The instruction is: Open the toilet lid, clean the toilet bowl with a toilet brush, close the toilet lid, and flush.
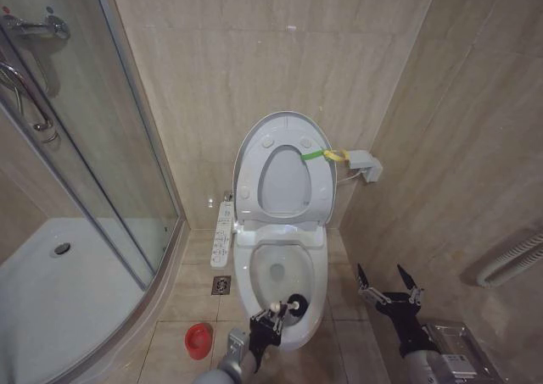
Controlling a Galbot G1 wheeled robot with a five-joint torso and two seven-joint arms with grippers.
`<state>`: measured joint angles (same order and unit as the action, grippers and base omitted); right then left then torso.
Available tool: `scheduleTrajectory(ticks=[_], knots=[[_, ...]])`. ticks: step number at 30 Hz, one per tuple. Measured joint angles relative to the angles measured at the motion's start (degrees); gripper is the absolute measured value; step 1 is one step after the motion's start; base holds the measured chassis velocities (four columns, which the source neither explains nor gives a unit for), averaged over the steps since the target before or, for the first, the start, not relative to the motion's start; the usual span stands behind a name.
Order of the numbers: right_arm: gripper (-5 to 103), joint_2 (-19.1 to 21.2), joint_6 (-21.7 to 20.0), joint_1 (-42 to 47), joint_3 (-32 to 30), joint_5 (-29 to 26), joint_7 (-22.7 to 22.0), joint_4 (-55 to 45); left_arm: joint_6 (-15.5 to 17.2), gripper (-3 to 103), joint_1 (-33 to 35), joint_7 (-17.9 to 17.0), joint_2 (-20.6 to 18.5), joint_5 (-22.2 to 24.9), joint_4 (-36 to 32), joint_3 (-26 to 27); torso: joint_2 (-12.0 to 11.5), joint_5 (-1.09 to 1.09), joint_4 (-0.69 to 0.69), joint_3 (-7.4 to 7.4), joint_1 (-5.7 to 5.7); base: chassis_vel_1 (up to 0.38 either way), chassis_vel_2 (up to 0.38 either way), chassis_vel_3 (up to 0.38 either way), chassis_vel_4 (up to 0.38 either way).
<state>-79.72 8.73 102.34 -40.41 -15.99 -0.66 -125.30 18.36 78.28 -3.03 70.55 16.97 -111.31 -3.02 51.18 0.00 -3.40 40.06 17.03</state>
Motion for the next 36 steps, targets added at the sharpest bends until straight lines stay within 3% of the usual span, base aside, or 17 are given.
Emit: scheduleTrajectory(ticks=[3,8,14,18,21,28,31,36], knots=[[100,0.0,0.0,0.0,0.0,0.0,0.0,0.0,0.25,16,-0.28,-0.32,0.3,0.61,0.87,-0.07,0.0,0.0,0.0,0.0,0.0,0.0,0.0,0.0,0.0],[100,0.0,0.0,0.0,0.0,0.0,0.0,0.0,2.22,16,-4.25,-2.06,2.1,6.75,6.66,-1.12,0.0,0.02,0.01,-0.01,0.0,0.0,0.0,0.0,0.0],[100,0.0,0.0,0.0,0.0,0.0,0.0,0.0,1.05,18,-8.42,-1.95,4.23,7.38,13.55,-1.5,0.0,0.01,0.0,0.01,0.0,0.0,0.0,0.0,0.0],[100,0.0,0.0,0.0,0.0,0.0,0.0,0.0,-2.57,18,-12.47,-1.57,6.69,5.14,19.73,-0.15,-0.01,-0.02,-0.04,0.01,0.0,0.0,0.0,0.0,0.0],[100,0.0,0.0,0.0,0.0,0.0,0.0,0.0,-3.55,19,-13.8,-1.42,7.22,4.52,20.33,0.55,-0.01,-0.02,-0.04,0.01,0.0,0.0,0.0,0.0,0.0],[100,0.0,0.0,0.0,0.0,0.0,0.0,0.0,-7.65,18,-17.25,1.21,6.84,1.83,21.85,2.17,-0.01,0.0,0.0,0.01,0.0,0.0,0.0,0.0,0.0],[100,0.0,0.0,0.0,0.0,0.0,0.0,0.0,-11.49,18,-21.06,3.33,7.03,0.61,26.06,2.72,-0.01,0.0,-0.01,0.01,0.0,0.0,0.0,0.0,0.0],[100,0.0,0.0,0.0,0.0,0.0,0.0,0.0,-13.47,18,-24.24,3.99,7.43,0.4,30.12,2.85,-0.01,0.0,-0.01,0.01,0.01,0.0,0.0,0.0,0.0]])
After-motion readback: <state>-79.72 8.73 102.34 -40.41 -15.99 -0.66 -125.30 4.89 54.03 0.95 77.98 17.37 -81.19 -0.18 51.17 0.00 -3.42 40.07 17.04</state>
